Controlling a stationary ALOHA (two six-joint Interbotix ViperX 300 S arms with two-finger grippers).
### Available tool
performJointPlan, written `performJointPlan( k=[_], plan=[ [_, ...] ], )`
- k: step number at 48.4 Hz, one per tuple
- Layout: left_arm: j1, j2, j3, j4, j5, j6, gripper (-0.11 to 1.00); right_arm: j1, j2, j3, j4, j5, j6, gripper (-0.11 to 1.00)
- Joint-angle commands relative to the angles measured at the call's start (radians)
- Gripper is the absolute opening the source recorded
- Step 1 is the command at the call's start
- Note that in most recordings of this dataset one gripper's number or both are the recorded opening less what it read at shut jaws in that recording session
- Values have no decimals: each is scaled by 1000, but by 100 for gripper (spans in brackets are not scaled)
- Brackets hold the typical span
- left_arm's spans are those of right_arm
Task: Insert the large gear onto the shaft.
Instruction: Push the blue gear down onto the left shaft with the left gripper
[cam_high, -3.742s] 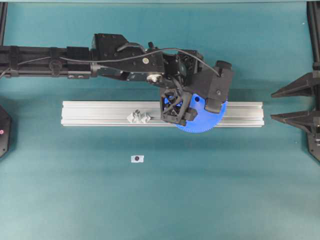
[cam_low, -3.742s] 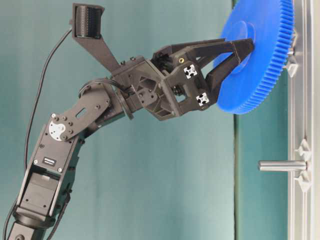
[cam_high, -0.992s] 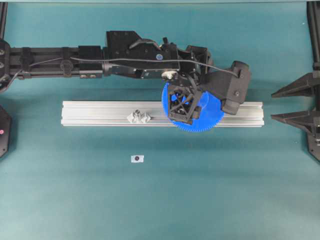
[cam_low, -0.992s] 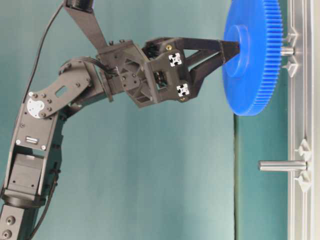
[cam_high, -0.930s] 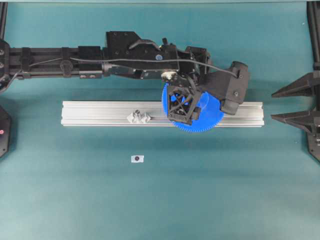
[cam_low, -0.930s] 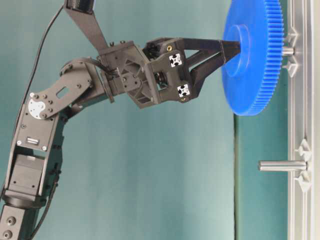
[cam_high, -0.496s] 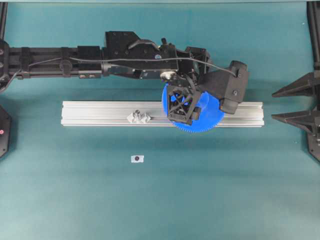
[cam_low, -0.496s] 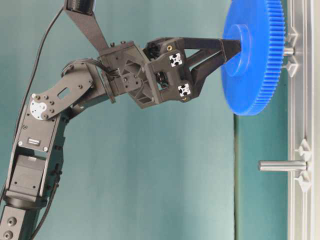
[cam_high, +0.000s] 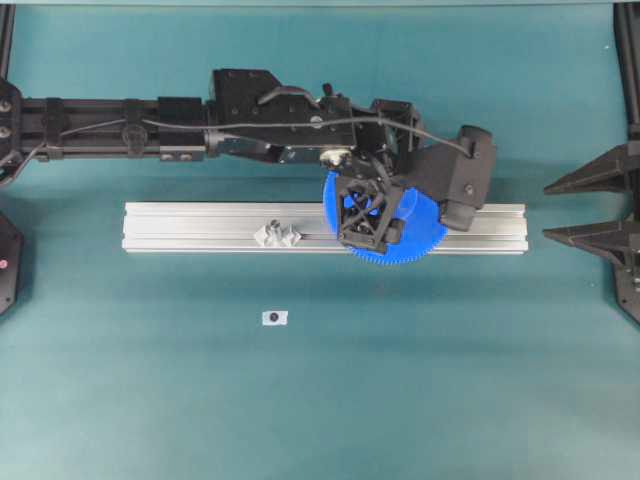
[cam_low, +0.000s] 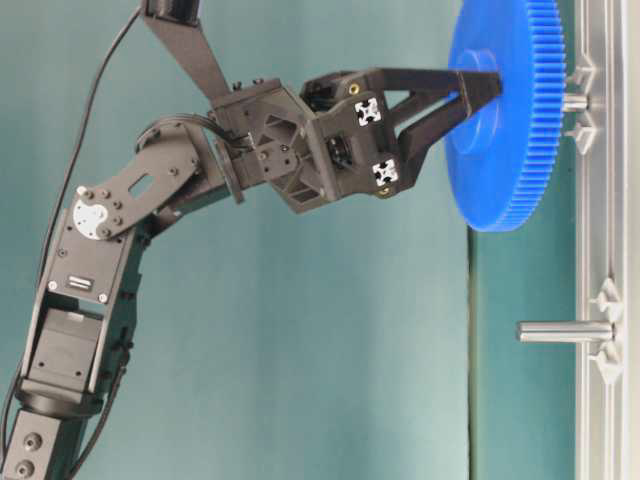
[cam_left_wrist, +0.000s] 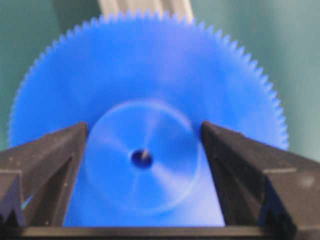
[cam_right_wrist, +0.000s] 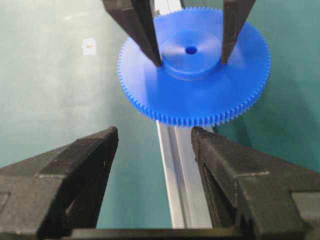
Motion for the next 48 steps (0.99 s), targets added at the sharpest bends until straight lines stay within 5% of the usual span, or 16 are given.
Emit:
performJointPlan(
  k=[1, 48],
  plan=[
    [2, -52, -34, 2, 20, 0, 89, -2, 8, -9, 2, -6, 5, 69],
    [12, -8, -101, 2, 101, 3, 89, -2, 6, -8, 2, -8, 5, 69]
  ],
)
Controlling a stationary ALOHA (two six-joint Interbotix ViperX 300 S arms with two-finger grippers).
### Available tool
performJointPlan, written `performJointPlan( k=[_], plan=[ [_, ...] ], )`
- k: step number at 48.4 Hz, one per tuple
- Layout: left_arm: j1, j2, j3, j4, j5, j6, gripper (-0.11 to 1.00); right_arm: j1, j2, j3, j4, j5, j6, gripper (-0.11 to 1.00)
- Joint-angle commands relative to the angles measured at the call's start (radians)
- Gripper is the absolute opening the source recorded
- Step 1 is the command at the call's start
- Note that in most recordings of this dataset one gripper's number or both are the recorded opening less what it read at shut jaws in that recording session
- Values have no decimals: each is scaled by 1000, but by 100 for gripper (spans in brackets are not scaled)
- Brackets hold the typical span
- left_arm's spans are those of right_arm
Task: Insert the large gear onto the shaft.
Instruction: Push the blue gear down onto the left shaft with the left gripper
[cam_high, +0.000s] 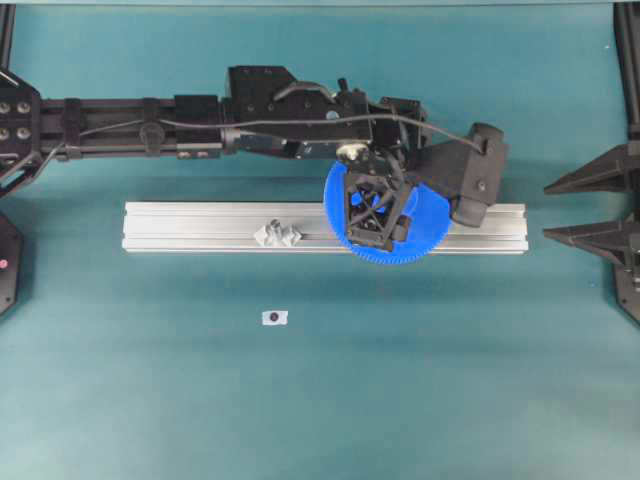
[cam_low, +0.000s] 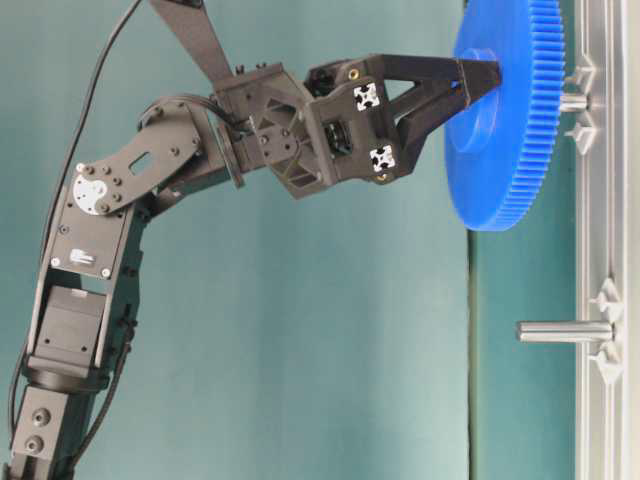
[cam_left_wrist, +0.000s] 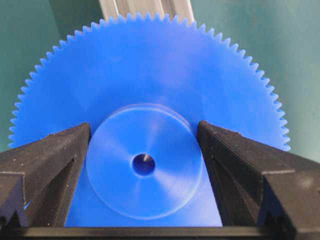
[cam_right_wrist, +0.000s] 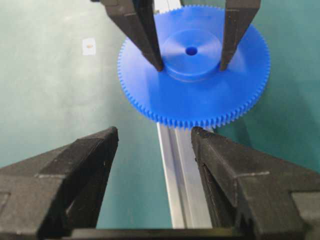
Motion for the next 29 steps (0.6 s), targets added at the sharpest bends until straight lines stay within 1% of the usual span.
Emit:
performJointPlan(
  k=[1, 18, 29],
  plan=[
    [6, -58, -26, 2, 5, 3, 89, -2, 8, -11, 2, -8, 6, 69],
    [6, -87, -41, 2, 2, -3, 88, -2, 6, -11, 2, -8, 6, 69],
    [9, -52, -29, 2, -5, -2, 88, -2, 5, -11, 0, -8, 6, 69]
  ],
)
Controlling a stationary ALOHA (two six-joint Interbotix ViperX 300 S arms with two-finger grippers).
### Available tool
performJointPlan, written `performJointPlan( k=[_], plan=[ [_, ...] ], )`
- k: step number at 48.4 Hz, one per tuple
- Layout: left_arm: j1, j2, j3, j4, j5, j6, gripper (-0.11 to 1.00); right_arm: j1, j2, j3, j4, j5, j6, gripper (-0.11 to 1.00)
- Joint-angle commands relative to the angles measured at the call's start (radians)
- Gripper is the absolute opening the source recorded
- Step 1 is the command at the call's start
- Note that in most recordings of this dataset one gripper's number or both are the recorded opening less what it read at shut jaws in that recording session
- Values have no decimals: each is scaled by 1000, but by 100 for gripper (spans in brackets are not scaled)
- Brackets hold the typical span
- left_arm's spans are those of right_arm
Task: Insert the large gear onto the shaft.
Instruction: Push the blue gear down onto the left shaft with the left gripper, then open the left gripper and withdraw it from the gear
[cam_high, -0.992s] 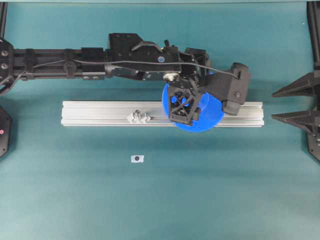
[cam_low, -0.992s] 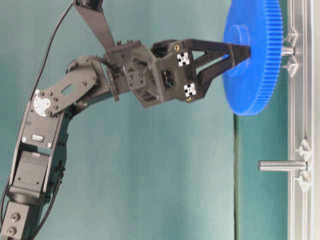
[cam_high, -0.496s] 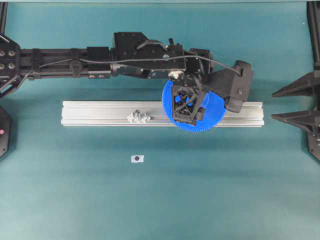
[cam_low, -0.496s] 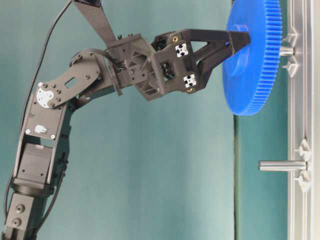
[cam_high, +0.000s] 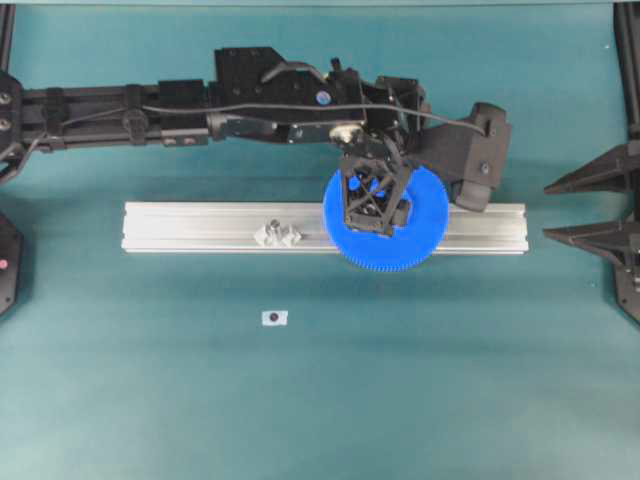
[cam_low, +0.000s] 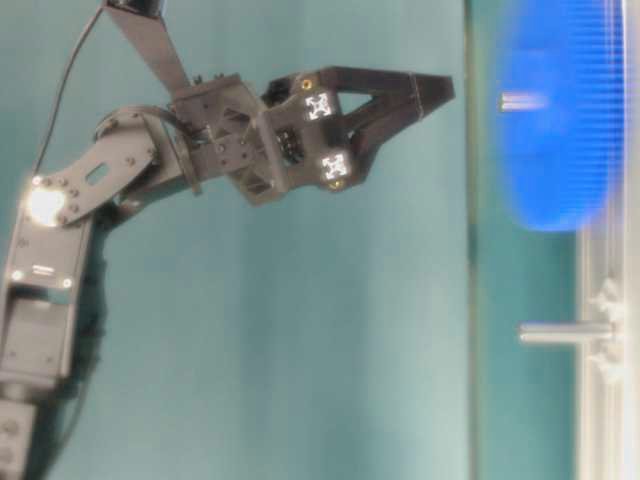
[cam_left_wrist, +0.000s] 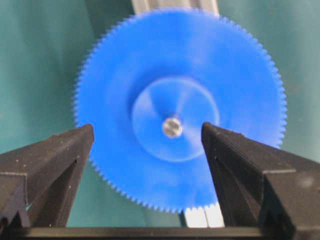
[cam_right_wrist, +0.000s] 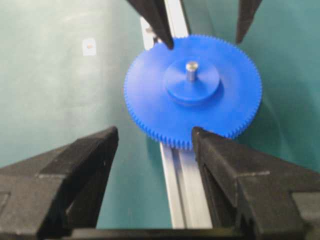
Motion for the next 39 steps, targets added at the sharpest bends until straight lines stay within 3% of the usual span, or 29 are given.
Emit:
performJointPlan(
  k=[1, 19, 31, 39],
  plan=[
    [-2, -12, -12, 2, -5, -2, 88, -2, 6, -8, 2, -8, 6, 69],
    [-5, -87, 11, 2, -8, -6, 88, -2, 0, -8, 0, -5, 6, 69],
    [-5, -187, 115, 2, -28, -37, 88, -2, -2, -5, 2, -3, 6, 69],
    [-5, -265, 202, 2, -63, -97, 88, -2, -2, -5, 2, -3, 8, 69]
  ],
)
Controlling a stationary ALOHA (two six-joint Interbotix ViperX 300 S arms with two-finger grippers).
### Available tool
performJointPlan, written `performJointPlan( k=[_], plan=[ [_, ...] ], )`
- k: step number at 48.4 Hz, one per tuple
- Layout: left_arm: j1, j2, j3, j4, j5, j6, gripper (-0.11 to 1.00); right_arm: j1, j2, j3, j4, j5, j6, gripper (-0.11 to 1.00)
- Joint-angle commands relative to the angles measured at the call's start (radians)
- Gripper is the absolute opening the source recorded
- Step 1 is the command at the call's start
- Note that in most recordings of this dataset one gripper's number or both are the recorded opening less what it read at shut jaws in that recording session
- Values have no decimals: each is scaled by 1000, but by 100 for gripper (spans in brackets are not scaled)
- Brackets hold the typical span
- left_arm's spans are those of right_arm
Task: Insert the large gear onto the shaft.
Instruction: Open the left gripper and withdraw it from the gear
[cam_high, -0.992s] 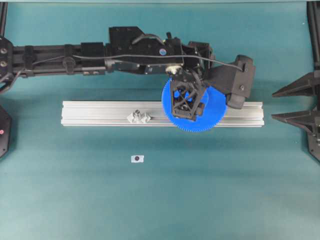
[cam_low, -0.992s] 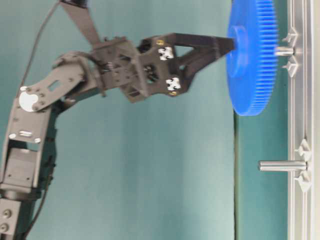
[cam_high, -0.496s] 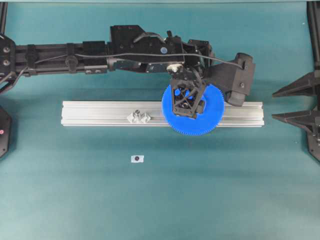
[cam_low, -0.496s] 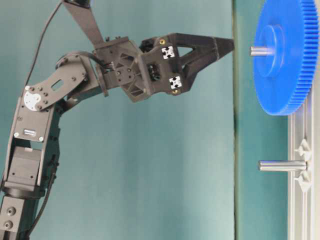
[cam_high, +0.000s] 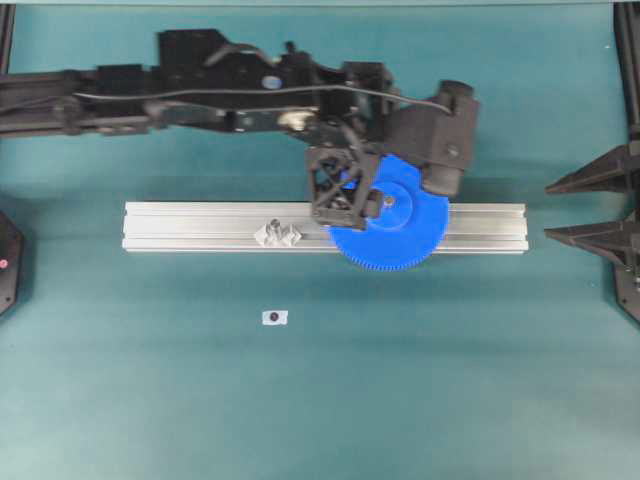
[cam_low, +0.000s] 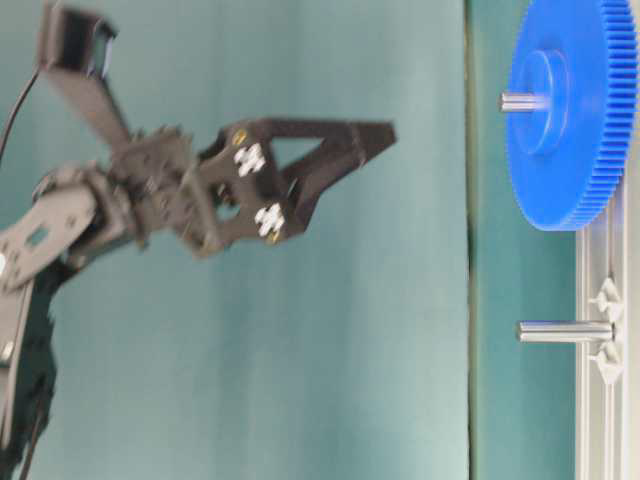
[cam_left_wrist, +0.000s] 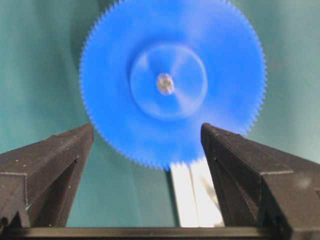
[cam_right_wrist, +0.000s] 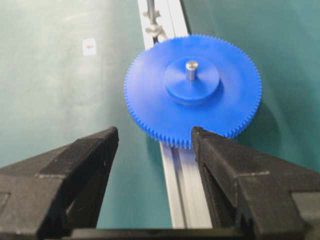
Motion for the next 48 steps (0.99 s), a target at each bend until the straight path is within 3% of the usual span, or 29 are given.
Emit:
performJointPlan(
  k=[1, 29, 48],
  plan=[
    [-3, -89, 34, 2, -25, -26, 88, -2, 5, -12, 0, -3, 6, 69],
    [-12, -422, 400, 2, -158, -184, 88, -2, 0, -15, 2, 0, 6, 69],
    [-20, -575, 548, 2, -267, -213, 88, -2, 0, -12, 3, 0, 28, 69]
  ],
)
